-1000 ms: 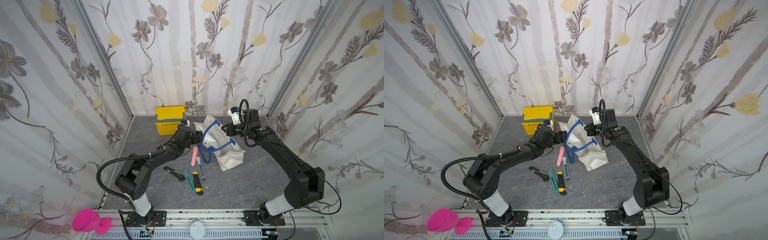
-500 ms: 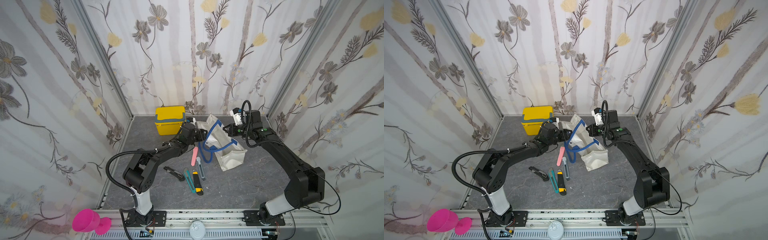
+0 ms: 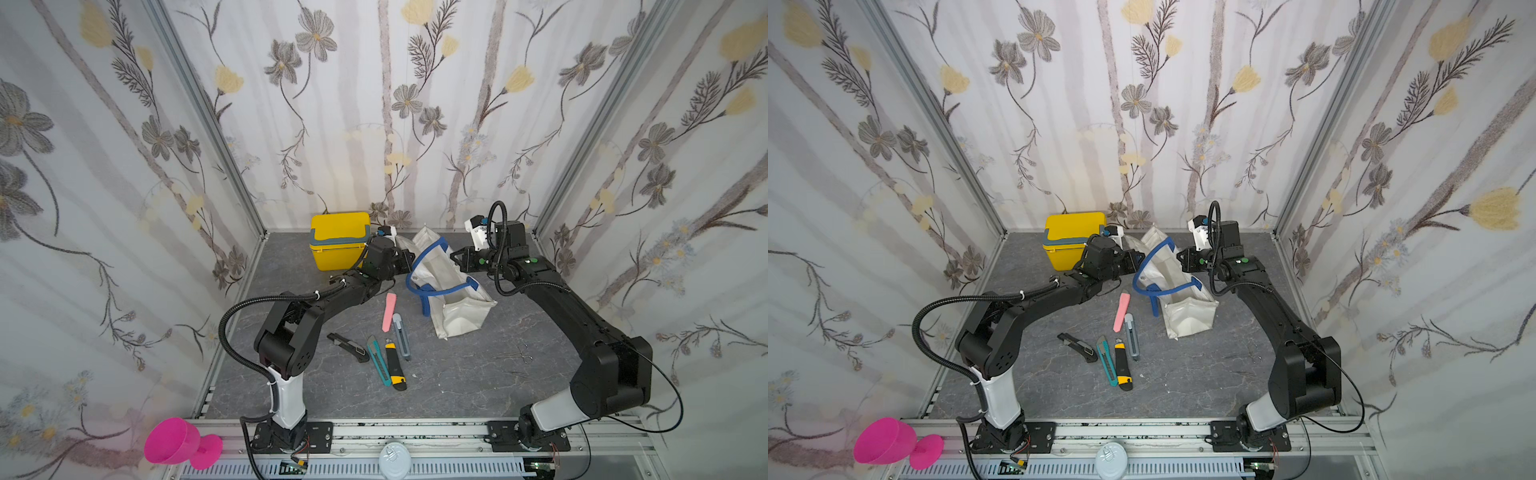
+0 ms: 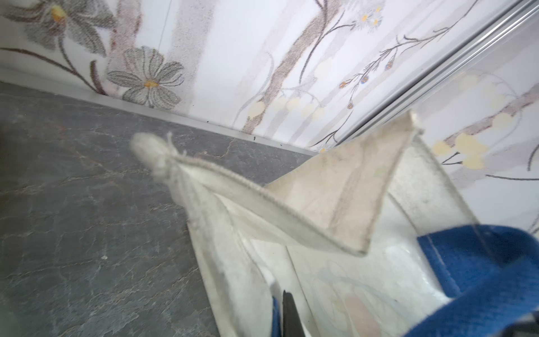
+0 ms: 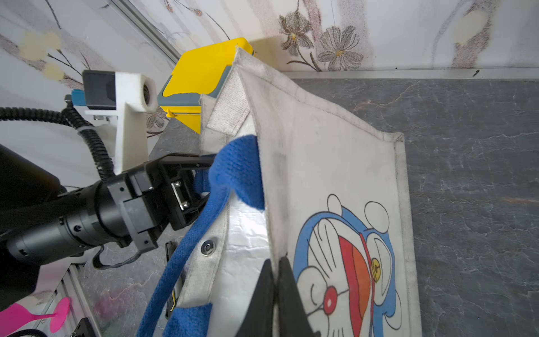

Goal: Place the art knife into the pouch
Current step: Open the pouch at the center of the board.

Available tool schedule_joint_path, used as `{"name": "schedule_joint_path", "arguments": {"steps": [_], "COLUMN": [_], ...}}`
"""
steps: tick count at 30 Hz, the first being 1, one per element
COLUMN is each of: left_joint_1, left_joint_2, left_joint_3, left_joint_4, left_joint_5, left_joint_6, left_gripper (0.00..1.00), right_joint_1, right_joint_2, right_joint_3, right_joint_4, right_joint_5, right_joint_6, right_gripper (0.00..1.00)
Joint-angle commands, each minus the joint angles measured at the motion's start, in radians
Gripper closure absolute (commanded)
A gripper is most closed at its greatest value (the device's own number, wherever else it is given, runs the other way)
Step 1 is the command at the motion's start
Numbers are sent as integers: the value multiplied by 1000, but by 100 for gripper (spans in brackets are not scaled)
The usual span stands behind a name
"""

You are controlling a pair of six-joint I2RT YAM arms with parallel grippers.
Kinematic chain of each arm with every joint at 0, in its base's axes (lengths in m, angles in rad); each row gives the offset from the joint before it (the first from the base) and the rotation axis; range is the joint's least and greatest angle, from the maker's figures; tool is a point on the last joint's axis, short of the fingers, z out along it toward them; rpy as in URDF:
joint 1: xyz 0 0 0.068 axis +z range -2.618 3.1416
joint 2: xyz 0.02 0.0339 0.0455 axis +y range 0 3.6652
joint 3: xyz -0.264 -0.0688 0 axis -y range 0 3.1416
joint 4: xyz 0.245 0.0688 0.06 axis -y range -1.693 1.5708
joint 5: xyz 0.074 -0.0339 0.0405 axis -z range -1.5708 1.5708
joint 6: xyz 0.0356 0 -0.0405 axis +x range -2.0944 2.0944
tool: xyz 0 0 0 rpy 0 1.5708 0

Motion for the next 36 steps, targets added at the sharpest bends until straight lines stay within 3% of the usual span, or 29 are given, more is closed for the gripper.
{"name": "schedule_joint_path", "arguments": {"steps": [1,4,5,12,17,20,22,27,32,36], "left_joint_1": [4,4,4,8,-19,-41,-46,-47,-55,-59], "left_joint_2": [18,44,51,116,174,180,179,172,166,167], "left_joint_3": [122,267,310,525,657,675,675,691,706,709], "left_joint_4": [-87,-239,-284,-506,-609,-615,-607,-602,-604,-622], "left_joint_5": [39,45,42,13,-9,-12,-9,-1,22,17], "left_joint_6": [64,121,136,173,188,190,182,174,172,177], "left_gripper": [100,100,100,100,100,100,100,100,100,100], "right_joint_1": [1,0,-2,-1,5,37,74,140,223,254], "right_joint_2": [-29,-63,-74,-166,-239,-262,-253,-221,-137,-116], "right_joint_3": [1,6,7,12,-41,-96,-95,-65,20,29], "right_joint_4": [9,7,2,-23,44,123,112,39,-98,-102], "right_joint_5": [47,99,115,164,45,-62,-67,19,266,246], "right_joint_6": [-21,-27,-32,-42,27,86,76,-18,-158,-185], "right_gripper": [48,21,19,16,19,20,20,21,22,23]}}
